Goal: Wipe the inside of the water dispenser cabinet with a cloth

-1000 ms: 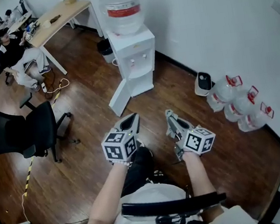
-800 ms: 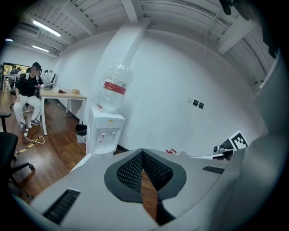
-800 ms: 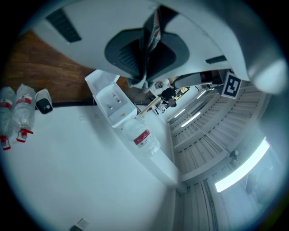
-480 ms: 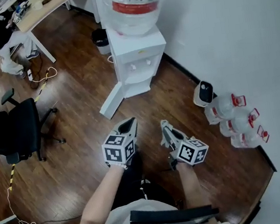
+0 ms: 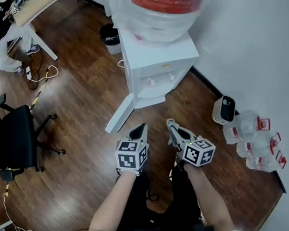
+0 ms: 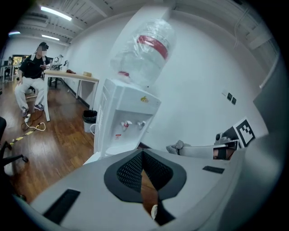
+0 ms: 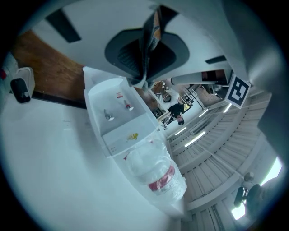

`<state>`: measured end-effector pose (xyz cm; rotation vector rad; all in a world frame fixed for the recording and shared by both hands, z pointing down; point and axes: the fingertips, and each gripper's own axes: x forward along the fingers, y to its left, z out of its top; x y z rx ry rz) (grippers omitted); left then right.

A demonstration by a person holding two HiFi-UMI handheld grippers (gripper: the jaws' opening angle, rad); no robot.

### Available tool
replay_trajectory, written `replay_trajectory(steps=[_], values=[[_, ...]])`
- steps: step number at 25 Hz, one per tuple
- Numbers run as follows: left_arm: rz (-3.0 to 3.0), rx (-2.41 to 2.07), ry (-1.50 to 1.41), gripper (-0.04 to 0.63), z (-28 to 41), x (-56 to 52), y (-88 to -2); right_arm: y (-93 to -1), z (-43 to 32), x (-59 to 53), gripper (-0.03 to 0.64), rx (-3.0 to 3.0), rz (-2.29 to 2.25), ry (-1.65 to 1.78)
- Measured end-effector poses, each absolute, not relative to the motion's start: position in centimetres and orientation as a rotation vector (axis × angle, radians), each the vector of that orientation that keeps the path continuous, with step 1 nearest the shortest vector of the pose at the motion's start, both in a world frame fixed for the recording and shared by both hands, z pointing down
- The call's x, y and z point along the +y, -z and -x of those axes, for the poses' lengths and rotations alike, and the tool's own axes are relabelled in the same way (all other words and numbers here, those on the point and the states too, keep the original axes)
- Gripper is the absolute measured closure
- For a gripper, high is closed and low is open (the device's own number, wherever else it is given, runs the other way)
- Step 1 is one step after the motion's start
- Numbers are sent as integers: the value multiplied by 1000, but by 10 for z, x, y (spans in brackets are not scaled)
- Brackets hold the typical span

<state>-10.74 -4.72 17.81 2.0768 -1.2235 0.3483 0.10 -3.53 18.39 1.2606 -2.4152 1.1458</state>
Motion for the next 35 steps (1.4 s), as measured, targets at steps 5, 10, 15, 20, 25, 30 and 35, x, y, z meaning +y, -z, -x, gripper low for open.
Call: replay_trajectory(steps=[5,10,15,20,25,30,35], values=[[-2035,-1259,-350,598,99,-72,-285,-287,0,-83,584,-2458,-1179,-1099],[-2003,-1324,-334,598,99,-100,-398,-427,-3,-127,584,-2437,-1176,-1119],[-1970,-1353,-362,598,103,-124,-498,-560,12,-168,584,-2423,-1161,-1128],[-1969,-1396,-337,598,117,-147,-570,-634,41,-217,583,-2541,-1164,-972],[-1950,-1361,-244,598,117,-185,-608,-664,60,-276,583,-2701,-1145,-1031],[-1889,-1450,-292,598,135,-202,-626,-656,71,-313,583,-2845,-1154,-1148],[-1924,-1406,-351,598,125,-182,-622,-626,77,-309,581,-2968,-1025,-1246]])
